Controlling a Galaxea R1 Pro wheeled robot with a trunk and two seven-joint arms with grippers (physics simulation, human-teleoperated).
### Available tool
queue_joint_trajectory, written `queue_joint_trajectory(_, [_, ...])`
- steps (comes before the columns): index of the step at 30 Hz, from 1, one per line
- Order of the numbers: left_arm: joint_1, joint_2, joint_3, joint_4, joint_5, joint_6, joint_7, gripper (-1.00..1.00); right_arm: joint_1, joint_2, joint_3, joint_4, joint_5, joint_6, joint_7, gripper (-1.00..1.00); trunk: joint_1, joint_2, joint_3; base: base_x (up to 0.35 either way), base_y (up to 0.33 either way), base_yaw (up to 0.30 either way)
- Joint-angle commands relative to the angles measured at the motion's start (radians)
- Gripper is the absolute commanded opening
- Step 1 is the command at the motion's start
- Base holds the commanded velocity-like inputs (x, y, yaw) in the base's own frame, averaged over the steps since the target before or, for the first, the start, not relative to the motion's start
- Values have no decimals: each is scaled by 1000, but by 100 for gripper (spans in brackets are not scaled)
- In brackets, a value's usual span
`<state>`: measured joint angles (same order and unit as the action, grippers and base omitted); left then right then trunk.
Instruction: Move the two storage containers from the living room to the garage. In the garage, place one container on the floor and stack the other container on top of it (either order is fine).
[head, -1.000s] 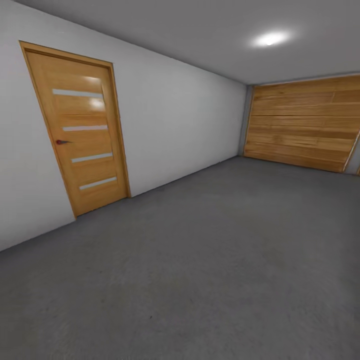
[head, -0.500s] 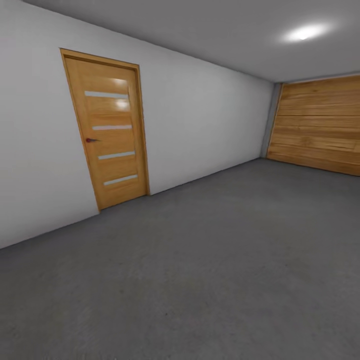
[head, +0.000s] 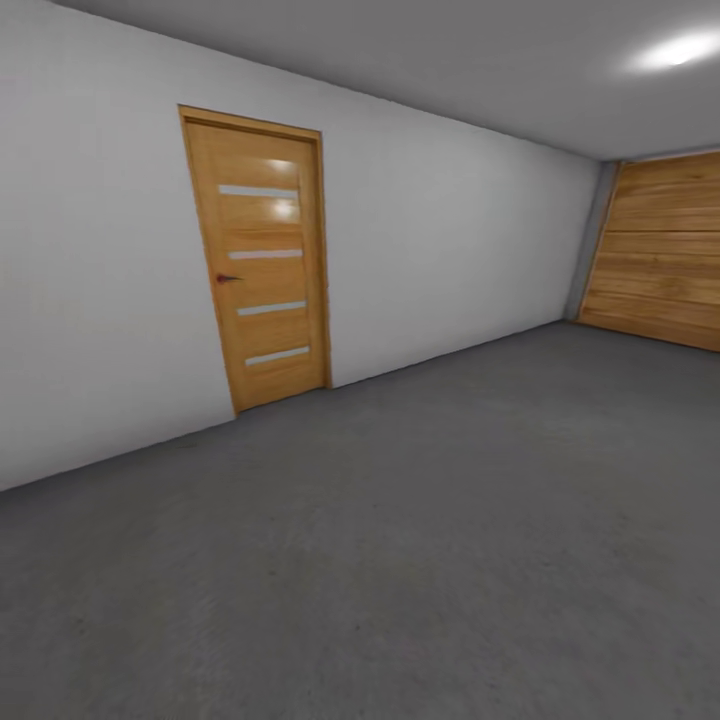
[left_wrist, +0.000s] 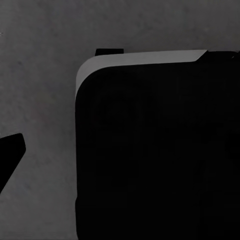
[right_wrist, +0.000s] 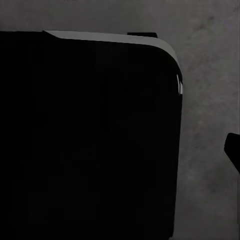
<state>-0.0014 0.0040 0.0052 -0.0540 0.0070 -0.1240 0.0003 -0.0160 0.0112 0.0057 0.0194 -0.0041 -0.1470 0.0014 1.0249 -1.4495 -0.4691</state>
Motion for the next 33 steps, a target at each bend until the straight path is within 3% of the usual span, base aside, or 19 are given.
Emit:
queue_joint_trajectory(1, [0,0,0,0,1,-2,0,100,-1,0,0,2,0,-5,0,100,0,0,-1,121,0,67])
queue_joint_trajectory(33, [0,3,4,6,5,1,3,100,-1,-11,5,2,7,-3,1,100,0,0,-1,309,0,4])
